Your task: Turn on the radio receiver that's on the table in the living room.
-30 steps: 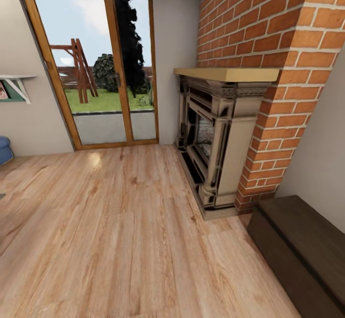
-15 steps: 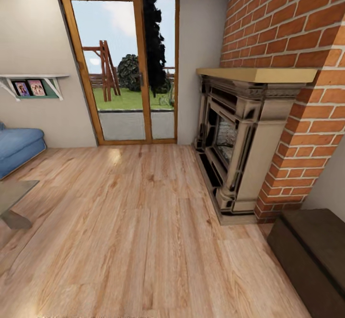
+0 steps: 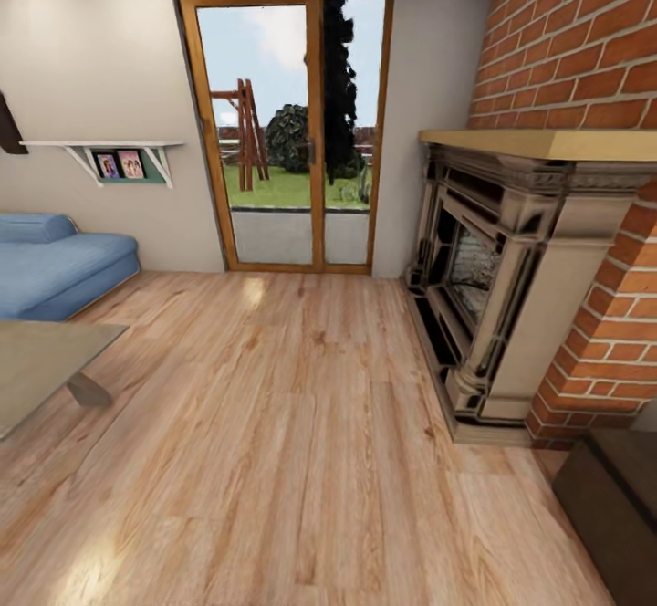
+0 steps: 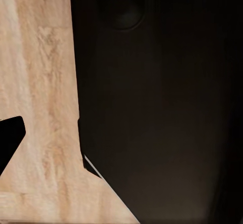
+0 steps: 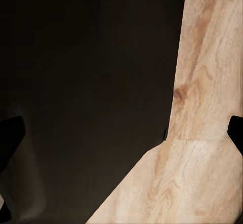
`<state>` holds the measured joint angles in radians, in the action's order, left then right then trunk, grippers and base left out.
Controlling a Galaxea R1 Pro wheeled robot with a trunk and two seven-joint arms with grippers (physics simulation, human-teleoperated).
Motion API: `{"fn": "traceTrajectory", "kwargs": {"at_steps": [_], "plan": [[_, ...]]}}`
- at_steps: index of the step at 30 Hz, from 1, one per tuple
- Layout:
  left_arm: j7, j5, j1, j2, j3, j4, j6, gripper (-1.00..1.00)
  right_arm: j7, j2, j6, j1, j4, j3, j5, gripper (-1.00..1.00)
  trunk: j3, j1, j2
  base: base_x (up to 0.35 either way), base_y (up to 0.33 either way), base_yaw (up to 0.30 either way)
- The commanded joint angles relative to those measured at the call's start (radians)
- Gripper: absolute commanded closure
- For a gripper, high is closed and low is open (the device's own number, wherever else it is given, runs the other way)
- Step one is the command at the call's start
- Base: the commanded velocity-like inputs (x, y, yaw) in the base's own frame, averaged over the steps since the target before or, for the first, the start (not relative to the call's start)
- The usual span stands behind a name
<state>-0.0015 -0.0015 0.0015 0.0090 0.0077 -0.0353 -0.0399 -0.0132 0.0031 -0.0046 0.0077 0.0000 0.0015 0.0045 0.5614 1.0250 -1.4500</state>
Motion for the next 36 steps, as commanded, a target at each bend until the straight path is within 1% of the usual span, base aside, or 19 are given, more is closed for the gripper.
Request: {"fn": "traceTrajectory", "kwargs": {"at_steps": [1,36], "plan": [[0.000,0.000,0.000,0.000,0.000,0.000,0.000,-1.00,0.000,0.000,0.000,0.000,0.000,0.000,0.000,-1.00,0.000,0.000,0.000,0.000,0.000,0.274],[0.000,0.000,0.000,0.000,0.000,0.000,0.000,-1.00,-0.001,0.000,0.000,0.000,0.000,-0.001,-0.001,-1.00,0.000,0.000,0.000,0.000,0.000,0.273]]}}
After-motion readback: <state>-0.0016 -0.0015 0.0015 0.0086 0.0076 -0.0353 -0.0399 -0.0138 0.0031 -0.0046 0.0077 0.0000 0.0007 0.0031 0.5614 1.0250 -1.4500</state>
